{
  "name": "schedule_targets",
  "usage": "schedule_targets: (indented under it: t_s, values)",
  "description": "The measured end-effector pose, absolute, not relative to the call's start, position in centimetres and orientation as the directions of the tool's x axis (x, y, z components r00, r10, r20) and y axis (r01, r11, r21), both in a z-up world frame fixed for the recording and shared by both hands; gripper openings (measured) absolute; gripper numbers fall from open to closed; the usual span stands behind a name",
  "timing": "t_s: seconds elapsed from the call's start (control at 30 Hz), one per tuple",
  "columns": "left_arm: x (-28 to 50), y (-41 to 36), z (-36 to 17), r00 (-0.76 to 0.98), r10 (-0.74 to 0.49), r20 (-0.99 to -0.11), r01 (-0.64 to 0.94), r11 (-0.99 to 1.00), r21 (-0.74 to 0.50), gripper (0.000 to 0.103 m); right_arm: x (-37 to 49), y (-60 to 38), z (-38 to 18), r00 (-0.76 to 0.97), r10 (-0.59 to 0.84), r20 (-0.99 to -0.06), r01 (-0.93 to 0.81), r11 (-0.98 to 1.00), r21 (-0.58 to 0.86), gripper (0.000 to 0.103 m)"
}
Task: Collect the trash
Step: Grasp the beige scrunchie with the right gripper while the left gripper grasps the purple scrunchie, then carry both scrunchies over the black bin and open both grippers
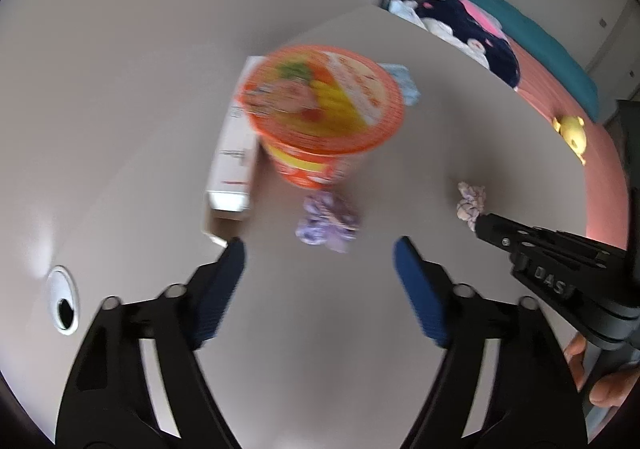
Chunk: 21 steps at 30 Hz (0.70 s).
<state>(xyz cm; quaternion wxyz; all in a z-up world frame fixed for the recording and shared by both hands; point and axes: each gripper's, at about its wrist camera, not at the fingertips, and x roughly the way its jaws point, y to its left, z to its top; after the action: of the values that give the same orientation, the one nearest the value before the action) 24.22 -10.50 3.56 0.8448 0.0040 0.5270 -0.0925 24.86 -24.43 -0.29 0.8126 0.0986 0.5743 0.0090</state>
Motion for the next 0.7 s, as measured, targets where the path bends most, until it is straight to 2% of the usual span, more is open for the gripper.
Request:
schedule_targets:
  t_s: [0.1, 0.17, 0.33, 0.5, 0.7]
  values:
    - [25.1, -11.4, 2.4, 0.397, -0.159, -0.904, 0.152, 0.983, -0.106, 0.046, 24.4, -25.7, 0.0, 0.348, 0.133, -0.928, 0.105, 0.978, 0.179, 0.006]
    - [25.8, -11.6, 1.5, 0.380, -0.160, -0.911, 0.133, 0.984, -0.118, 0.040, 24.5, -26.2, 0.1, 0.351, 0.137, -0.926, 0.104, 0.977, 0.184, 0.006]
    - [26.5, -11.8, 0.5, 0.402, -0.120, -0.907, 0.106, 0.991, -0.084, 0.037, 23.8, -26.7, 0.2, 0.359, 0.160, -0.919, 0.082, 0.976, 0.202, 0.006]
    - [26.8, -12.3, 0.5, 0.419, -0.117, -0.900, 0.124, 0.990, -0.070, 0.018, 23.5, -27.1, 0.3, 0.367, 0.181, -0.912, 0.074, 0.972, 0.223, 0.006]
    - [24.8, -13.7, 1.4, 0.448, -0.132, -0.884, 0.192, 0.980, -0.048, 0.016, 21.7, -28.7, 1.3, 0.389, 0.187, -0.902, 0.087, 0.967, 0.238, 0.006]
